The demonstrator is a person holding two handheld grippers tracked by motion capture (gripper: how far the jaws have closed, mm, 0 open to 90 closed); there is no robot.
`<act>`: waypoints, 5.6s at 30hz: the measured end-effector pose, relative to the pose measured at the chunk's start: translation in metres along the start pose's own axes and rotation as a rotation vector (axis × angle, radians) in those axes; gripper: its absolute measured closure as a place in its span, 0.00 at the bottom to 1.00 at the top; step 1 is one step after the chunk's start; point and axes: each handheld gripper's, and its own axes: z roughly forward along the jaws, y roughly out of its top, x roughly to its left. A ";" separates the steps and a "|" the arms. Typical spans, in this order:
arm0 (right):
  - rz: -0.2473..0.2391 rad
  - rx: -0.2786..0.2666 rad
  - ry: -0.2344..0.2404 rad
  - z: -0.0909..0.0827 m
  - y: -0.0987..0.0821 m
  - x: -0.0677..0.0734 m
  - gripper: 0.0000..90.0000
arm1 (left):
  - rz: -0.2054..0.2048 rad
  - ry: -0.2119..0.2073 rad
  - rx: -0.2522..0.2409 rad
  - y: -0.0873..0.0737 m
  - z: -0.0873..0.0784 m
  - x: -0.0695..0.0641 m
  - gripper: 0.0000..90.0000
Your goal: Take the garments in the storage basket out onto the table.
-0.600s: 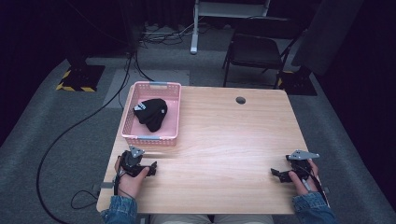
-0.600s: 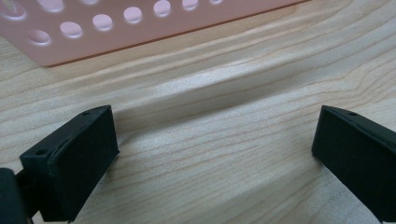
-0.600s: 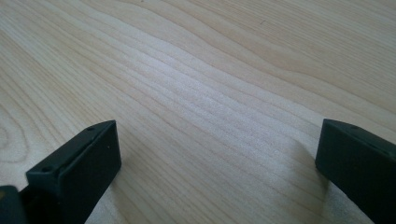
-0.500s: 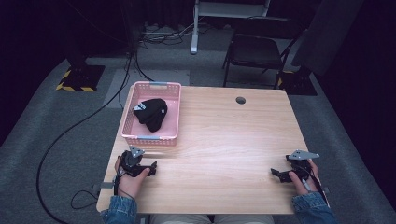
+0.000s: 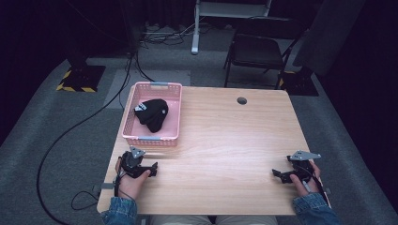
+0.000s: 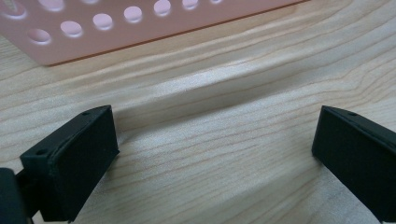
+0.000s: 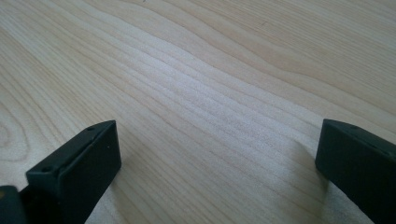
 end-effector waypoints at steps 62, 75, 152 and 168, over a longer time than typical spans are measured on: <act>-0.002 -0.001 0.000 0.000 0.000 0.000 0.00 | -0.001 -0.001 -0.146 0.067 -0.048 -0.007 0.05; -0.002 0.000 0.000 0.000 0.000 0.000 0.00 | 0.015 0.001 -0.165 0.084 -0.052 -0.005 0.05; -0.002 -0.001 -0.001 0.000 0.000 0.000 0.00 | 0.044 0.021 -0.202 0.166 -0.028 0.008 0.06; -0.002 -0.001 -0.001 0.000 0.000 0.000 0.00 | 0.032 0.021 -0.189 0.175 -0.011 0.011 0.06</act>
